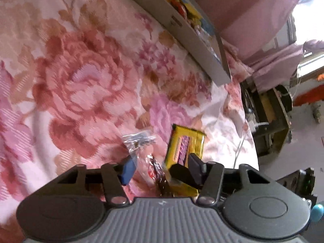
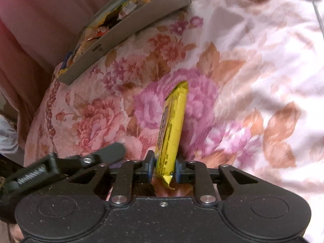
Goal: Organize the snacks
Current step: 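Lift the yellow wafer bar with the right tool while the left tool closes on the dark packet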
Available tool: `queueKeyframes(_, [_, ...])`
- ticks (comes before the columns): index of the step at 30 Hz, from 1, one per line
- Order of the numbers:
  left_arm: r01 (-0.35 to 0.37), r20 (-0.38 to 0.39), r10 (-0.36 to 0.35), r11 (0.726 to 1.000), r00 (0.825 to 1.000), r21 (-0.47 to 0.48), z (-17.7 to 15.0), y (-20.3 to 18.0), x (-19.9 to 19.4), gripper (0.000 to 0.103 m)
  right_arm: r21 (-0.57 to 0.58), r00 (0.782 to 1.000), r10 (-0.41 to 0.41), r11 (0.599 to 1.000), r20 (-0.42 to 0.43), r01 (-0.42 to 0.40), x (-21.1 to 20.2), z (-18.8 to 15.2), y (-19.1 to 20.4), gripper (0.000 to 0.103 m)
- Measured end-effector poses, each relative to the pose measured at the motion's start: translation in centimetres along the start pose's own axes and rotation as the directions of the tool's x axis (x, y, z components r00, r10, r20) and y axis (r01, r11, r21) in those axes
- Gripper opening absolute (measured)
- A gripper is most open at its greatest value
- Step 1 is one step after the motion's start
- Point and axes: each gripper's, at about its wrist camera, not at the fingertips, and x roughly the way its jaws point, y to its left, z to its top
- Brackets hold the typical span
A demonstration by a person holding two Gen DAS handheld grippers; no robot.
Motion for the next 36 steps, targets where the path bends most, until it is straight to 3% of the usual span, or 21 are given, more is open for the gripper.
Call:
queueKeyframes(2, [-0.001,-0.008,0.001,1.000,1.000,0.014,-0.4,-0.1,0.4,0.044,0.026,1.000,0.013,1.000,-0.006,-0.013,0.2,-0.3,-0.2,0.018])
queueKeyframes(4, [-0.010,-0.012,0.011,1.000,1.000,0.015,-0.6,-0.1,0.7,0.044,0.026,1.000,0.009,1.000,-0.005,-0.009,0.3,-0.4,-0.1,0.017])
queueKeyframes(7, [-0.028,-0.005,0.028,0.999,1.000,-0.015,-0.6,0.2,0.7,0.028,0.045,1.000,0.016,0.999,-0.006,-0.015,0.4,-0.4,-0.4,0.017])
queueKeyframes(8, [-0.034,-0.008,0.034,0.999,0.999,-0.041,-0.5,0.6,0.7,0.017,0.051,1.000,0.020,0.998,-0.006,-0.019,0.4,-0.3,-0.5,0.017])
queueKeyframes(11, [-0.037,-0.021,0.035,0.994,0.999,-0.101,-0.3,1.5,0.9,0.010,0.059,1.000,0.022,0.998,-0.005,-0.022,0.4,-0.3,-0.6,0.017])
queueKeyframes(15, [-0.024,-0.012,0.023,0.995,1.000,-0.098,-0.2,1.4,0.6,0.001,0.056,1.000,0.017,0.998,0.009,-0.018,0.2,-0.3,-0.5,0.016])
queueKeyframes(27, [-0.008,0.046,0.009,1.000,0.999,-0.007,0.4,-1.1,-1.0,0.000,-0.057,0.986,-0.016,0.998,0.167,0.026,-1.4,0.1,1.2,0.012])
queueKeyframes(36, [-0.003,0.151,0.000,1.000,0.989,0.021,2.2,-2.4,-3.2,0.000,-0.092,0.962,0.017,0.996,0.272,0.008,-2.8,0.3,2.0,0.012])
